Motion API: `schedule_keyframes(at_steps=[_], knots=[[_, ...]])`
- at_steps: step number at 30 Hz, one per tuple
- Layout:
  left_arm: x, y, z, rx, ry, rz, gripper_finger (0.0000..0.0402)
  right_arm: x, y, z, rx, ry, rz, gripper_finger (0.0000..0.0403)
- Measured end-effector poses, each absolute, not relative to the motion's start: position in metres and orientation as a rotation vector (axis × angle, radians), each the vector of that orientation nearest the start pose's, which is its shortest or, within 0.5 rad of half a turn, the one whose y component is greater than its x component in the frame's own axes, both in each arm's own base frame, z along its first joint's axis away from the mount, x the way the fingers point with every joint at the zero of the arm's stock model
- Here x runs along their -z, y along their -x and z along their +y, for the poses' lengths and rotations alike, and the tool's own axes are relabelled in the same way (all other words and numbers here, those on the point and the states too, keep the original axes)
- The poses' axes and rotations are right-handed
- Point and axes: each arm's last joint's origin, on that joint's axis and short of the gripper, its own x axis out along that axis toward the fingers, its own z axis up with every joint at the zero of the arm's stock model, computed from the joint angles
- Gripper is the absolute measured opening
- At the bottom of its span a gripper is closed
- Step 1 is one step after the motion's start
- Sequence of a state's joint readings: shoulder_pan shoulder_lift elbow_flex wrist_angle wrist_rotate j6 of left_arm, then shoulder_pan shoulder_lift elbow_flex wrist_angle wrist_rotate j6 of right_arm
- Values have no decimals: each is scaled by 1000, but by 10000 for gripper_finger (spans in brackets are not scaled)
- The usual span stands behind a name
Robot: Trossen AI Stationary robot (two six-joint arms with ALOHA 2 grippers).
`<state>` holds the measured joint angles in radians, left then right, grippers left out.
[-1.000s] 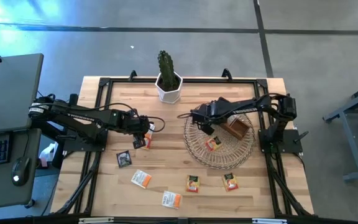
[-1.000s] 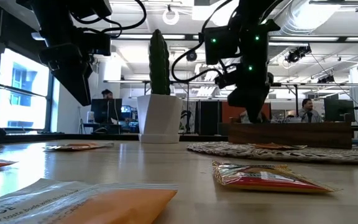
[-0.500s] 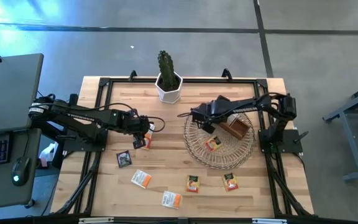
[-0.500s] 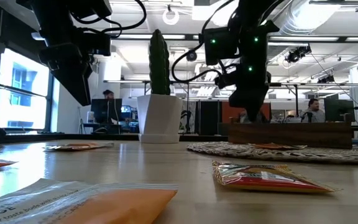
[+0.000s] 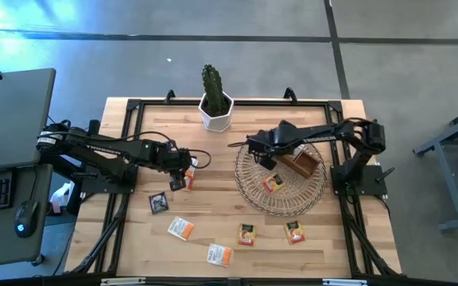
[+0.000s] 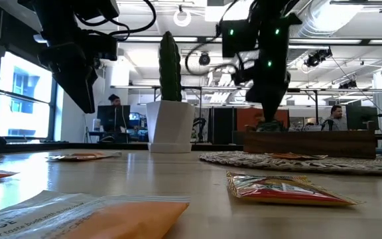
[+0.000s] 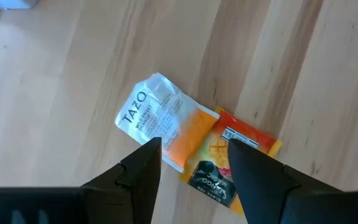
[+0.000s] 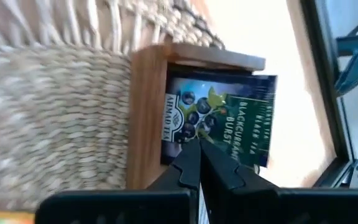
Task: Pick & Place Tea
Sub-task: Put the purple tea bag into the left section of the wooden organizer
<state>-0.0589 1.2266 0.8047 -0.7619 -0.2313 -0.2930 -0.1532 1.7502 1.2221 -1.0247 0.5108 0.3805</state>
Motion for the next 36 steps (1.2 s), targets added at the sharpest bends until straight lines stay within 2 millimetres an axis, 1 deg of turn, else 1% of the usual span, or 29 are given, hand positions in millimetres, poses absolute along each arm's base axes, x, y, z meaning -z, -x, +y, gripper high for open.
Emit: schedule_keyframes(at_steps=[4,8,12,14,18,22,25,29,30,33,36], knots=[[-216,-213,-8,-259,127,1180,182,-222,-300,-46,804,-47,1297,1],[-213,-204,-11,-180,185,1289,182,-242,-298,-26,787,-113,1148,1],[-211,-190,-14,-148,303,1451,182,-250,-309,-1,760,-81,972,1],[-208,-182,-19,-154,324,1536,182,-252,-316,10,721,-55,908,1],[-192,-167,-33,-205,326,1628,182,-258,-327,25,632,40,811,4],[-166,-157,-50,-225,338,1611,182,-260,-330,30,593,55,781,4],[-154,-154,-60,-213,357,1566,182,-260,-330,31,592,58,782,2],[-152,-152,-64,-228,321,1544,182,-260,-330,29,603,59,780,6],[-152,-152,-65,-209,299,1543,182,-260,-330,28,606,58,781,6],[-153,-151,-69,-88,180,1544,182,-260,-330,25,615,55,781,4],[-153,-150,-74,5,5,1504,182,-260,-330,21,625,50,782,2]])
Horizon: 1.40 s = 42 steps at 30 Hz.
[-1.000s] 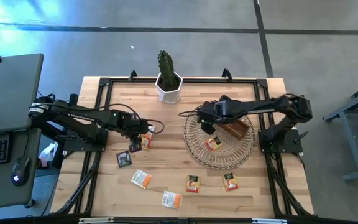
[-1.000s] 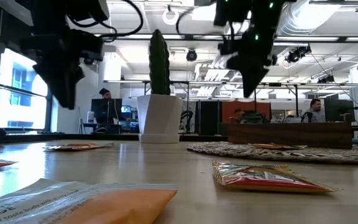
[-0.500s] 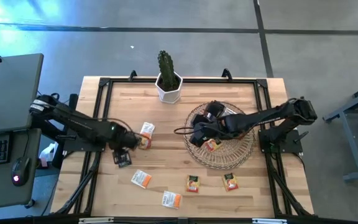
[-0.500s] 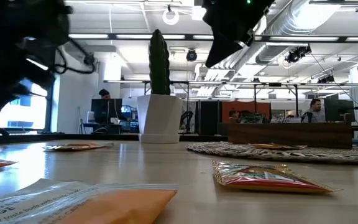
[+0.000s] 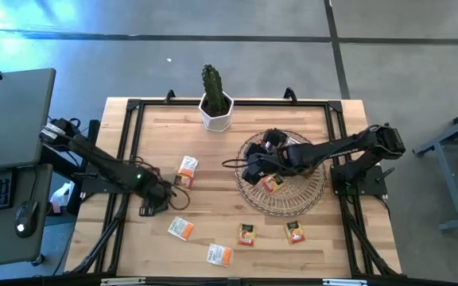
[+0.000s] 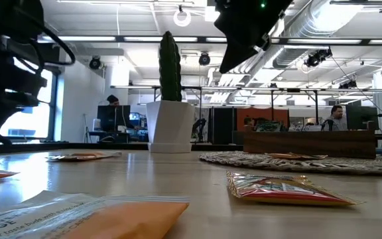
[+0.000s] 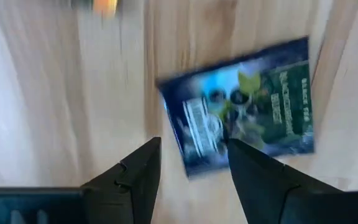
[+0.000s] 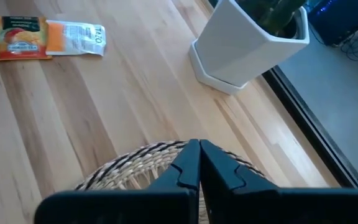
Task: Pick & Place Tea
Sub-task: Put the purple tea bag into the left section of the wooden organizer
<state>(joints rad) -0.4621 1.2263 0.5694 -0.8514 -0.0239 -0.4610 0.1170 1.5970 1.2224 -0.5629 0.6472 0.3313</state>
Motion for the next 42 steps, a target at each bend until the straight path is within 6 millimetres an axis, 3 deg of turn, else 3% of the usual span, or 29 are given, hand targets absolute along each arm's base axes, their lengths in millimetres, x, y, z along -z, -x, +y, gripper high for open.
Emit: schedule_keyframes(at_steps=[2,9,15,23,31,35,42], knots=[[-154,-151,-78,61,-113,1460,182,-260,-331,19,631,48,783,4],[-153,-153,-98,250,-190,1370,182,-260,-331,19,626,46,785,4],[-154,-151,-106,225,-386,1259,182,-260,-331,19,625,45,786,7],[-143,-151,-109,282,-316,1359,182,-260,-331,19,624,45,786,2],[-131,-153,-110,230,-345,1414,178,-260,-331,19,624,45,786,10],[-129,-156,-107,193,-243,1438,138,-260,-331,19,624,45,786,6],[-129,-166,-96,114,-52,1451,15,-260,-331,19,624,45,786,6]])
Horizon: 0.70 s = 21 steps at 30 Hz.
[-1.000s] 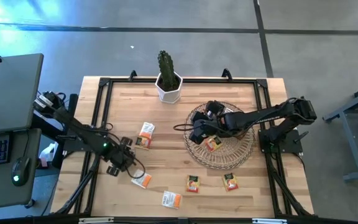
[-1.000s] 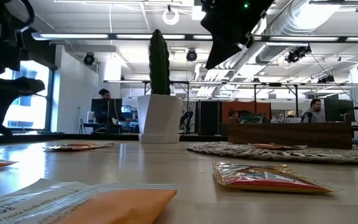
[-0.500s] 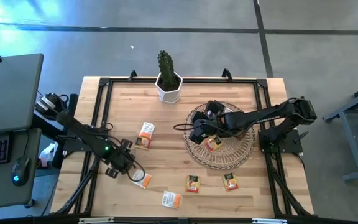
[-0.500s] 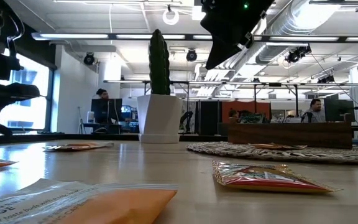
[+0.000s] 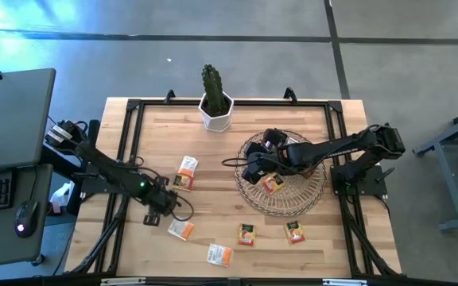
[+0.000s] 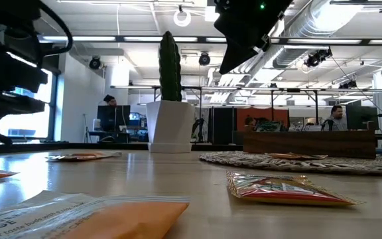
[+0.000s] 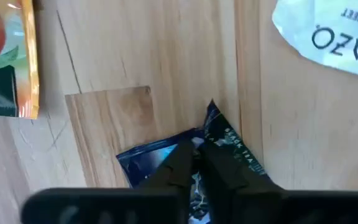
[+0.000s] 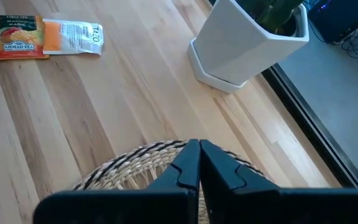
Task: Pick & Place Tea
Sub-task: Put the purple tea bag into the left section of the wooden organizer
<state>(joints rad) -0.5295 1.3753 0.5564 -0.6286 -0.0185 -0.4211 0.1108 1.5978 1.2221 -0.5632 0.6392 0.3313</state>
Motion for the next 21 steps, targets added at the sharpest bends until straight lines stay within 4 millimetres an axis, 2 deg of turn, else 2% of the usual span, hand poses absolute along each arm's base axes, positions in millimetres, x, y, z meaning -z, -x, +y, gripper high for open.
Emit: schedule_keyframes(at_steps=[5,8,12,14,21], knots=[[-128,-181,-90,54,-12,1324,21,-260,-331,19,622,44,787,7],[-130,-190,-86,23,23,1249,9,-260,-331,19,622,44,787,2],[-138,-204,-80,-73,49,1150,7,-260,-331,19,627,43,780,5],[-146,-213,-76,-154,33,1103,8,-261,-332,19,637,40,764,8],[-194,-251,-53,-438,-58,824,2,-263,-335,20,611,8,736,2]])
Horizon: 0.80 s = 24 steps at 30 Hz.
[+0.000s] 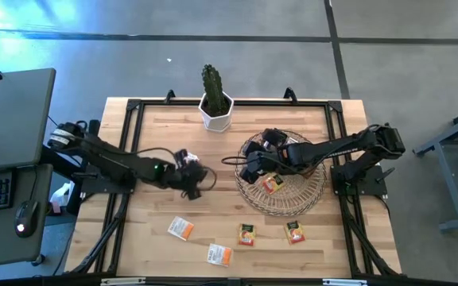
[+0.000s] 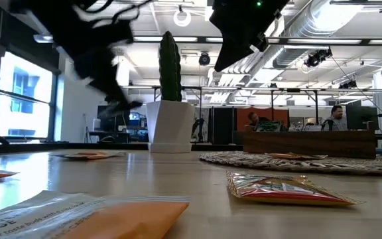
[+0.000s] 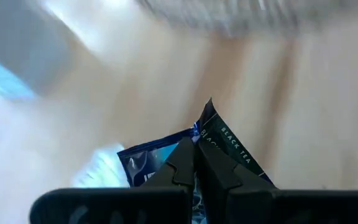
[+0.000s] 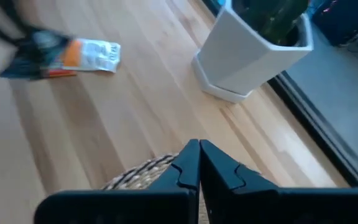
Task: Pick & Place Tea
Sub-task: Put the purple tea bag into the left section of the wooden organizer
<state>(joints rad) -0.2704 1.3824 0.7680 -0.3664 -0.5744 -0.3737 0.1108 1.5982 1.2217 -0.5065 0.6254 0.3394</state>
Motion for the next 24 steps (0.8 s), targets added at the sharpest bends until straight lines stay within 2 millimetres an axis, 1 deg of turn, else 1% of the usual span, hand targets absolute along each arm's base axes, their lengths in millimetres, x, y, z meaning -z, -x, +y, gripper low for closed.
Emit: schedule_keyframes(at_steps=[3,7,11,14,16,19,21,24], knots=[[-210,-264,-45,-509,-104,709,2,-261,-334,21,568,-6,763,7],[-225,-277,-34,-540,-112,585,2,-258,-336,22,427,-54,817,36],[-227,-280,-24,-564,-110,564,3,-253,-345,16,440,-11,791,81],[-228,-280,-19,-584,-110,565,3,-251,-355,3,493,-52,720,117],[-228,-281,-18,-591,-116,560,3,-249,-362,-8,543,-136,660,137],[-230,-281,-15,-621,-145,545,3,-238,-371,-27,619,-253,617,159],[-231,-281,-14,-665,-182,543,3,-229,-375,-37,602,-300,625,167],[-231,-280,-13,-701,-217,544,3,-221,-384,-47,526,-350,606,171]])
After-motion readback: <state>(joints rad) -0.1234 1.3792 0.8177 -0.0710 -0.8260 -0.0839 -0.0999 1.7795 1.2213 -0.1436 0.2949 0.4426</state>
